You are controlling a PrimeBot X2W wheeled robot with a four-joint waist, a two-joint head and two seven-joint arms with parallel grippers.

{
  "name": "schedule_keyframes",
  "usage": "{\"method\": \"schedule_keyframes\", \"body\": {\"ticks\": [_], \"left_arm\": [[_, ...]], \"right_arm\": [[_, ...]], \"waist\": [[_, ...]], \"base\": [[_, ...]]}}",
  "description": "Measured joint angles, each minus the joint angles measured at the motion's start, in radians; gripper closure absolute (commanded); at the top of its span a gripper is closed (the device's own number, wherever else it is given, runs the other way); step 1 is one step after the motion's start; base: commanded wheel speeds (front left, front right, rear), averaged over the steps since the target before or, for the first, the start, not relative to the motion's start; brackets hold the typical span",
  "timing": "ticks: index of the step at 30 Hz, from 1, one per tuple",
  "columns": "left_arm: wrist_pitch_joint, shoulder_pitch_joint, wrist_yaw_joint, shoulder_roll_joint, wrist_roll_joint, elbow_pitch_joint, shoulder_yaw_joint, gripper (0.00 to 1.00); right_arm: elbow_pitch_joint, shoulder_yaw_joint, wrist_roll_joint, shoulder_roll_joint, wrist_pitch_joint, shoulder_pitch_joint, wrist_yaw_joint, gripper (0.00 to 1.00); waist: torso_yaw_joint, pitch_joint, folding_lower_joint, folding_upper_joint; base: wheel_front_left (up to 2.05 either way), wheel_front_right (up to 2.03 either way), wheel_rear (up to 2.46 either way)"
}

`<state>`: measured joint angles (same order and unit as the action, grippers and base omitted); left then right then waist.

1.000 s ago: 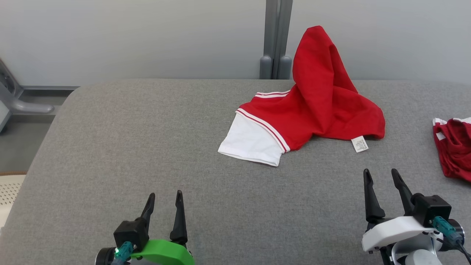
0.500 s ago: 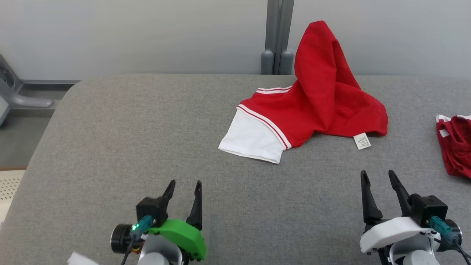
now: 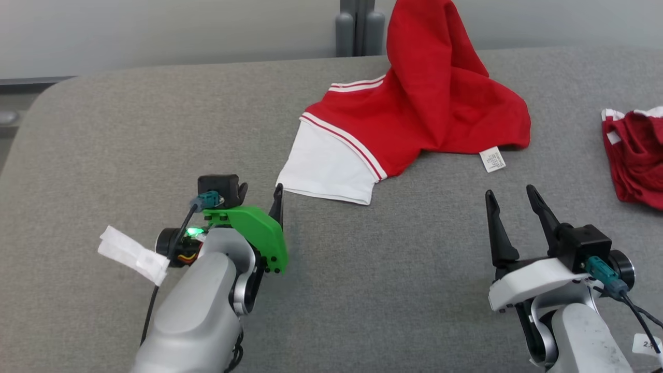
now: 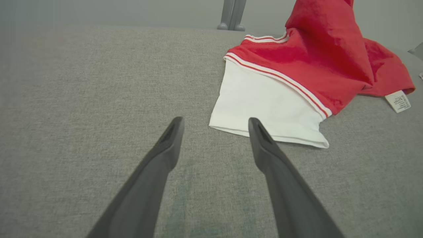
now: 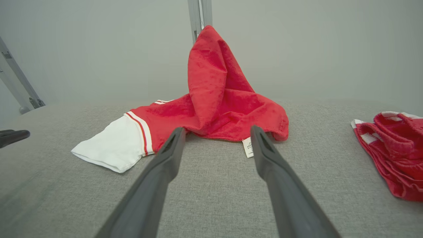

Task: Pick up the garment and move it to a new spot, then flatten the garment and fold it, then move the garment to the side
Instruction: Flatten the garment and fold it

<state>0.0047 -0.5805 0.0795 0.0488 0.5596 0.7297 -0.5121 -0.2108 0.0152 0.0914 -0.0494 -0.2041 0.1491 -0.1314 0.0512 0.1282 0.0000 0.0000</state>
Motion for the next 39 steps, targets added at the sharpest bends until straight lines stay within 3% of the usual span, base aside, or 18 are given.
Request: {"method": "schedule_keyframes", "body": {"ticks": [10,23,24,25,26,28,39], "left_arm": [[-0.013,-0.125,0.028,-0.001,0.073,0.161,-0.051,0.0],[-0.023,-0.2,0.133,-0.001,0.155,0.251,-0.109,0.0],[-0.022,-0.206,0.133,-0.001,0.164,0.255,-0.115,0.1],[-0.022,-0.211,0.133,-0.001,0.173,0.257,-0.12,0.5],[-0.022,-0.216,0.133,-0.001,0.181,0.258,-0.128,0.58],[-0.026,-0.227,0.13,-0.001,0.198,0.255,-0.142,0.98],[-0.173,-0.23,0.13,-0.001,0.318,0.213,-0.232,1.0]], "right_arm": [[-0.01,-0.002,-0.011,0.0,-0.011,0.045,0.0,0.0],[-0.032,-0.013,-0.036,0.0,-0.012,0.119,0.0,0.0],[-0.043,-0.022,-0.042,0.001,-0.005,0.134,0.0,0.0],[-0.053,-0.034,-0.048,0.001,0.005,0.149,0.0,0.0],[-0.07,-0.05,-0.058,0.0,0.016,0.171,0.0,0.0],[-0.112,-0.075,-0.086,-0.014,0.045,0.222,0.0,0.0],[-0.485,-0.191,-0.096,-0.098,0.134,0.51,0.0,0.0]], "waist": [[-0.093,0.103,0.0,0.0],[-0.132,0.162,0.0,0.0],[-0.132,0.165,0.0,0.0],[-0.132,0.168,0.0,0.0],[-0.132,0.173,0.0,0.0],[-0.128,0.181,0.0,0.0],[-0.057,0.207,0.0,0.0]], "base": [[0.0,0.0,0.0],[0.0,0.0,0.0],[0.0,0.0,0.0],[0.0,0.0,0.0],[0.0,0.0,0.0],[0.0,0.0,0.0],[0.0,0.0,0.0]]}}
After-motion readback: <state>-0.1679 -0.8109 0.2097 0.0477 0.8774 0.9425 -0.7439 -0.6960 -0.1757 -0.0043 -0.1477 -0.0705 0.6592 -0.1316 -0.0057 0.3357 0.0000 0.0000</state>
